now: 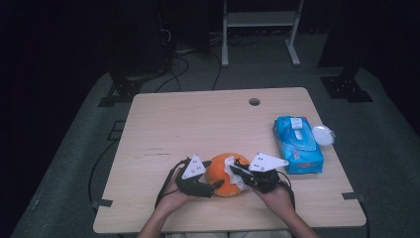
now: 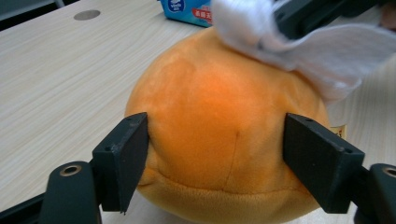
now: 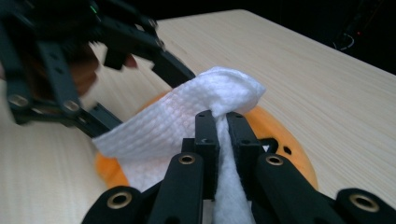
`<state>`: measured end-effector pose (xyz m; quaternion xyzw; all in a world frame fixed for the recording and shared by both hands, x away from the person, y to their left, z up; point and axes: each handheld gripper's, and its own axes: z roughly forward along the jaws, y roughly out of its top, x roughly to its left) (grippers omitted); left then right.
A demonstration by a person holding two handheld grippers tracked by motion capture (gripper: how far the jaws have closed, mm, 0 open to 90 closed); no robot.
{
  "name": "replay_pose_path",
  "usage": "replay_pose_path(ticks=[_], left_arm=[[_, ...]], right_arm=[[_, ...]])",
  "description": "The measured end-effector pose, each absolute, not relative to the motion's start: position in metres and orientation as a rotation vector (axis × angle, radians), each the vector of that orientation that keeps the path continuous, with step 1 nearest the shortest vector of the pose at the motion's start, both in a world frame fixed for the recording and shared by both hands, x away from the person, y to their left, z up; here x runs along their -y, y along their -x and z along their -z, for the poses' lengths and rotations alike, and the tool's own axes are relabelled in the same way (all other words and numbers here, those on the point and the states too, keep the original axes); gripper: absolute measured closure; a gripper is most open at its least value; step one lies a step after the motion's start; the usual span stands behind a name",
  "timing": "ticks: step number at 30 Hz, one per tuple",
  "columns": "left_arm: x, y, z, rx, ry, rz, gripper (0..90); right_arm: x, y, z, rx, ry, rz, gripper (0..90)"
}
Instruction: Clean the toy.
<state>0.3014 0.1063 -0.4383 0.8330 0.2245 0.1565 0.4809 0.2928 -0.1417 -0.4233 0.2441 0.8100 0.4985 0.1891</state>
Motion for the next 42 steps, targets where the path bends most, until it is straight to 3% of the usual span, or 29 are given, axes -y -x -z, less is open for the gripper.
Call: replay_pose_path(ticks=[4, 10, 17, 23, 30, 33, 36, 38, 42], left_arm=[[-0.112, -0.300, 0.431, -0.544, -1.977, -0.377, 13.5], [-0.111, -0.305, 0.441, -0.606, -1.984, -0.297, 12.3], [-0.108, -0.305, 0.444, -0.592, -2.014, -0.304, 21.7], [-0.108, -0.307, 0.444, -0.649, -1.931, -0.206, 16.7], [-0.103, -0.304, 0.443, -0.624, -1.963, -0.295, 26.1], [-0.103, -0.304, 0.443, -0.638, -1.936, -0.266, 25.3], [-0.101, -0.306, 0.443, -0.674, -1.907, -0.208, 17.2], [-0.100, -0.306, 0.444, -0.674, -1.914, -0.222, 16.9], [-0.094, -0.300, 0.442, -0.622, -1.946, -0.315, 25.6]], right_arm=[[0.155, -0.302, 0.433, -2.271, -0.774, -1.414, 83.7], [0.164, -0.304, 0.433, -2.252, -0.825, -1.422, 83.7], [0.146, -0.290, 0.423, -2.265, -0.722, -1.410, 83.6], [0.158, -0.303, 0.430, -2.263, -0.822, -1.460, 83.6], [0.143, -0.292, 0.420, -2.283, -0.716, -1.448, 83.4], [0.151, -0.299, 0.420, -2.267, -0.766, -1.440, 83.4], [0.160, -0.301, 0.423, -2.263, -0.821, -1.456, 83.5], [0.157, -0.296, 0.422, -2.282, -0.807, -1.472, 83.5], [0.139, -0.288, 0.416, -2.319, -0.703, -1.506, 83.5]])
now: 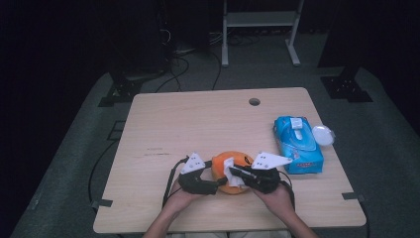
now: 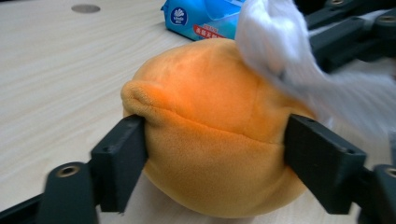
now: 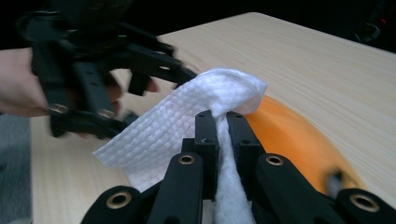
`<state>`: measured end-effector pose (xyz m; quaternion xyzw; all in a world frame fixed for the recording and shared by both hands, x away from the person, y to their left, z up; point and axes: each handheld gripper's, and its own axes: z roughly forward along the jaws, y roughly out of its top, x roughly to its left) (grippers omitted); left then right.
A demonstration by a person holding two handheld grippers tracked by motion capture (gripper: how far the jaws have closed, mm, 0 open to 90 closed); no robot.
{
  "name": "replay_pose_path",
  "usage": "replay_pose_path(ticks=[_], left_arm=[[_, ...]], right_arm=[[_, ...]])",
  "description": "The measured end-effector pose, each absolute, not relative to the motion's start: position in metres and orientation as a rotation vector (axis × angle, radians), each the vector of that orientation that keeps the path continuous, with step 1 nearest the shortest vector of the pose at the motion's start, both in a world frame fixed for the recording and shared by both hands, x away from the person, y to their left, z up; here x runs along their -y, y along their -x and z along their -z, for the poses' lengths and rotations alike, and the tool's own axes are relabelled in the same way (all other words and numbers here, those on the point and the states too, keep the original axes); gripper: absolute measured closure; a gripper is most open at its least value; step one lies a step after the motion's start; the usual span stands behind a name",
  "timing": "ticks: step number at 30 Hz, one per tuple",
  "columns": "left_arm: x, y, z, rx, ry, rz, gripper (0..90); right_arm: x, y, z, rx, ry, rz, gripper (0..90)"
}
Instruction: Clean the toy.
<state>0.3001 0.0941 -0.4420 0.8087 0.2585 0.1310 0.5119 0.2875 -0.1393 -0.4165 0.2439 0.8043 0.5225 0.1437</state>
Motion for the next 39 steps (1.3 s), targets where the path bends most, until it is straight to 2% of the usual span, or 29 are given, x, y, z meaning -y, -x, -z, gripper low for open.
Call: replay_pose_path(ticks=[3, 7, 11, 18, 23, 26, 29, 33, 39], left_arm=[[-0.090, -0.296, 0.441, -0.589, -1.975, -0.366, 27.7], [-0.091, -0.297, 0.442, -0.587, -1.959, -0.348, 27.9], [-0.089, -0.299, 0.440, -0.630, -1.932, -0.263, 19.3], [-0.082, -0.291, 0.438, -0.576, -1.987, -0.379, 27.2], [-0.085, -0.292, 0.441, -0.566, -1.986, -0.360, 27.5], [-0.089, -0.297, 0.437, -0.611, -1.946, -0.290, 20.3], [-0.089, -0.301, 0.437, -0.669, -1.922, -0.256, 17.2], [-0.092, -0.301, 0.444, -0.659, -1.947, -0.291, 23.3], [-0.092, -0.299, 0.445, -0.627, -1.966, -0.303, 26.0]], right_arm=[[0.131, -0.288, 0.415, -2.315, -0.643, -1.440, 83.6], [0.146, -0.297, 0.416, -2.274, -0.723, -1.429, 83.6], [0.155, -0.297, 0.419, -2.266, -0.761, -1.430, 83.6], [0.127, -0.282, 0.410, -2.309, -0.637, -1.421, 83.6], [0.155, -0.300, 0.414, -2.242, -0.795, -1.413, 83.6], [0.165, -0.300, 0.416, -2.241, -0.823, -1.417, 83.6], [0.157, -0.294, 0.418, -2.300, -0.805, -1.498, 83.7], [0.137, -0.285, 0.415, -2.331, -0.692, -1.430, 83.7], [0.167, -0.302, 0.418, -2.250, -0.853, -1.404, 83.8]])
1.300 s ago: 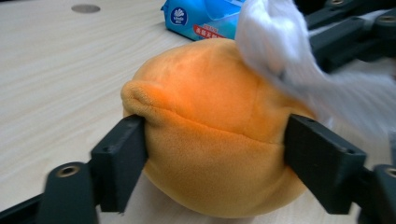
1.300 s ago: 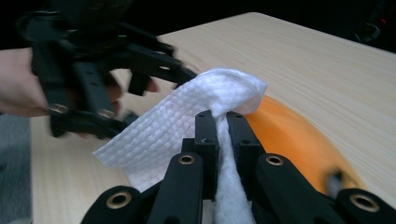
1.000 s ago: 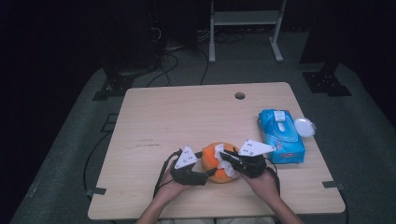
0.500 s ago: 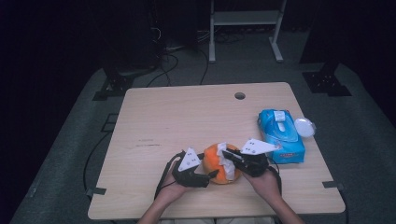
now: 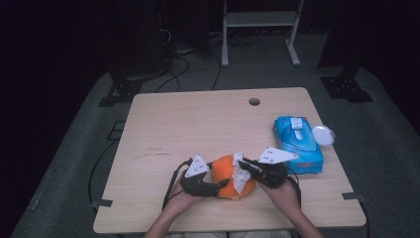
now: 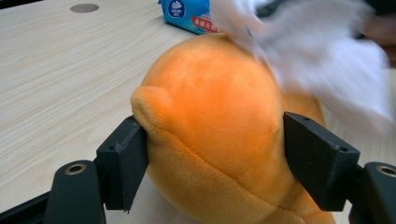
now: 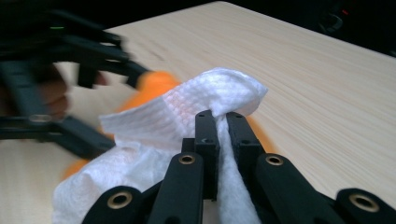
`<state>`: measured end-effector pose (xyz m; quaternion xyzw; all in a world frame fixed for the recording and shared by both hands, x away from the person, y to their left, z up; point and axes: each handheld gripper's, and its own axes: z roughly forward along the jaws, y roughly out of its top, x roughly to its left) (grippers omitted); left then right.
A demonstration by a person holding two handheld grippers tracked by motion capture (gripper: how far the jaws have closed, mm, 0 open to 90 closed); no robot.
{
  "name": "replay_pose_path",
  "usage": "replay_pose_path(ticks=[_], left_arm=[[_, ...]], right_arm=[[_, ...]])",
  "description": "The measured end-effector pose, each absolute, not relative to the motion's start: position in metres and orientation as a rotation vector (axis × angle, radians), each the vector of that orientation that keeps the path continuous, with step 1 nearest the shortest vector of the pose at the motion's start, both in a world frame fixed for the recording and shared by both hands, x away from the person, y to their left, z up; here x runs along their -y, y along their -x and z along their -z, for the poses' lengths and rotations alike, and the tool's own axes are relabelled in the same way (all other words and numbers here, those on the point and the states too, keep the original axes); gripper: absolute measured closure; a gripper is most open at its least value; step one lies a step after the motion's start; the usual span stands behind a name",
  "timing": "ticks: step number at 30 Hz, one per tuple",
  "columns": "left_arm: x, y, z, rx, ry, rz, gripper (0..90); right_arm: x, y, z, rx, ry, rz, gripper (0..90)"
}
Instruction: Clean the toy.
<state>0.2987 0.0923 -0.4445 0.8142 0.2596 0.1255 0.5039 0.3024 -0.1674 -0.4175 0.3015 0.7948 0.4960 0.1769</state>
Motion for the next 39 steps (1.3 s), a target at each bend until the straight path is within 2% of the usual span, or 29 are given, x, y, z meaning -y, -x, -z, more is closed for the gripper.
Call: replay_pose_path(ticks=[2, 3, 6, 10, 15, 21, 23, 24, 26, 29, 35, 39], left_arm=[[-0.093, -0.300, 0.443, -0.639, -1.945, -0.273, 24.0], [-0.093, -0.301, 0.442, -0.652, -1.943, -0.264, 20.3], [-0.095, -0.305, 0.444, -0.714, -1.912, -0.233, 15.3], [-0.097, -0.303, 0.446, -0.703, -1.936, -0.277, 28.0], [-0.099, -0.300, 0.447, -0.697, -1.937, -0.271, 30.4], [-0.107, -0.310, 0.441, -0.707, -1.913, -0.147, 13.0], [-0.107, -0.312, 0.445, -0.719, -1.910, -0.120, 11.6], [-0.106, -0.312, 0.446, -0.720, -1.912, -0.116, 13.2], [-0.104, -0.308, 0.446, -0.691, -1.946, -0.194, 24.5], [-0.102, -0.303, 0.441, -0.683, -1.962, -0.282, 35.9], [-0.106, -0.303, 0.445, -0.702, -1.950, -0.272, 37.0], [-0.108, -0.300, 0.447, -0.696, -1.952, -0.279, 37.0]], right_arm=[[0.175, -0.304, 0.419, -2.236, -0.881, -1.391, 83.7], [0.175, -0.303, 0.420, -2.235, -0.878, -1.397, 83.7], [0.163, -0.294, 0.418, -2.251, -0.794, -1.432, 83.7], [0.157, -0.292, 0.417, -2.269, -0.751, -1.420, 83.6], [0.175, -0.301, 0.424, -2.240, -0.860, -1.380, 83.7], [0.165, -0.291, 0.423, -2.266, -0.761, -1.470, 83.7], [0.156, -0.285, 0.420, -2.289, -0.689, -1.501, 83.6], [0.151, -0.283, 0.419, -2.303, -0.655, -1.502, 83.6], [0.145, -0.281, 0.420, -2.308, -0.623, -1.458, 83.6], [0.152, -0.288, 0.422, -2.296, -0.698, -1.448, 83.6], [0.181, -0.304, 0.430, -2.235, -0.899, -1.437, 83.7], [0.183, -0.305, 0.430, -2.232, -0.915, -1.418, 83.7]])
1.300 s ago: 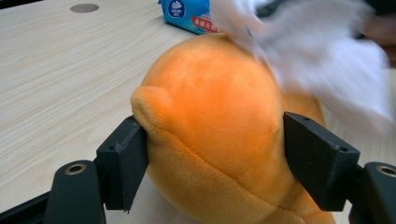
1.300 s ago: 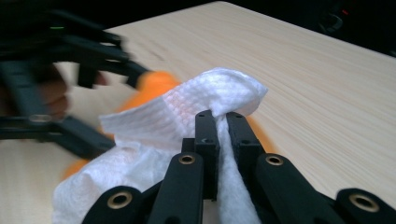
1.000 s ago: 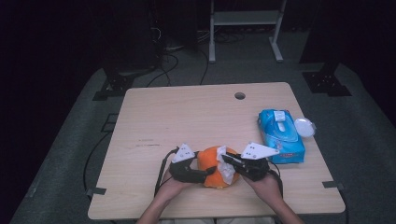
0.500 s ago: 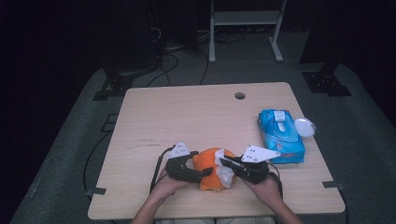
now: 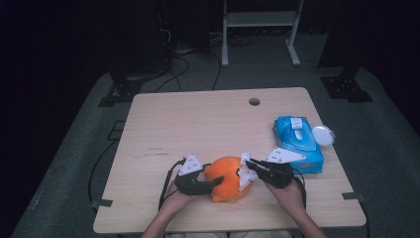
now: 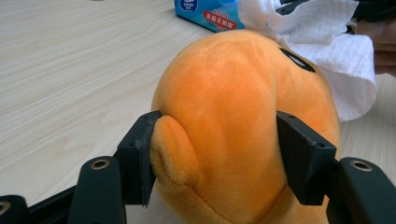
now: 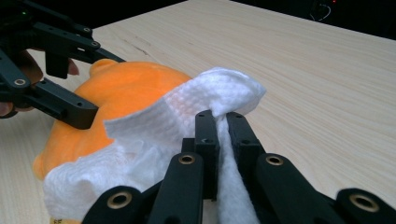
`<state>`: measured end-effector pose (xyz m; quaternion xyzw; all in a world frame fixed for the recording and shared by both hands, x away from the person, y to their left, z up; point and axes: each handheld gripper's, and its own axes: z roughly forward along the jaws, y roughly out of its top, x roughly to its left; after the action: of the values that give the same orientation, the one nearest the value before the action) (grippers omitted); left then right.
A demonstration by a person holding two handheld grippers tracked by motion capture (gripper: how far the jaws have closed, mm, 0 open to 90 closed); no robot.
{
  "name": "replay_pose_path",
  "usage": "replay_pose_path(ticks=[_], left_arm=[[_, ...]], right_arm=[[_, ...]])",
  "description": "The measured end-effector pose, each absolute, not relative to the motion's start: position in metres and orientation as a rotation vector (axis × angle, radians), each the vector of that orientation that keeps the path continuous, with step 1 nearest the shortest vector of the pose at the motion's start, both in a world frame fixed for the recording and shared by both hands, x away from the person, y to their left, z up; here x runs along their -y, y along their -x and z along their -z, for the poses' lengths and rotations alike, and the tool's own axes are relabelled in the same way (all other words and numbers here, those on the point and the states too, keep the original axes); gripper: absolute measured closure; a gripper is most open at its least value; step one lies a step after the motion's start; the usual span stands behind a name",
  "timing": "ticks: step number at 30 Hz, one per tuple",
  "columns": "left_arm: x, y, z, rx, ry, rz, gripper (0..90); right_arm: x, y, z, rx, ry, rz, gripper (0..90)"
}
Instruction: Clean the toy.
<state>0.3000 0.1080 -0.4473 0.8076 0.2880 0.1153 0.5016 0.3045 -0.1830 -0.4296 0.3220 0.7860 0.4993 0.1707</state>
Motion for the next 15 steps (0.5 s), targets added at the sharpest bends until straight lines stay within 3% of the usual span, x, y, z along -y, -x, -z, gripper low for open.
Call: replay_pose_path(ticks=[9, 15], left_arm=[[-0.115, -0.298, 0.449, -0.692, -1.963, -0.274, 36.8], [-0.116, -0.299, 0.450, -0.695, -1.971, -0.284, 36.6]], right_arm=[[0.188, -0.309, 0.434, -2.242, -0.991, -1.410, 83.6], [0.176, -0.296, 0.417, -2.252, -0.869, -1.538, 83.5]])
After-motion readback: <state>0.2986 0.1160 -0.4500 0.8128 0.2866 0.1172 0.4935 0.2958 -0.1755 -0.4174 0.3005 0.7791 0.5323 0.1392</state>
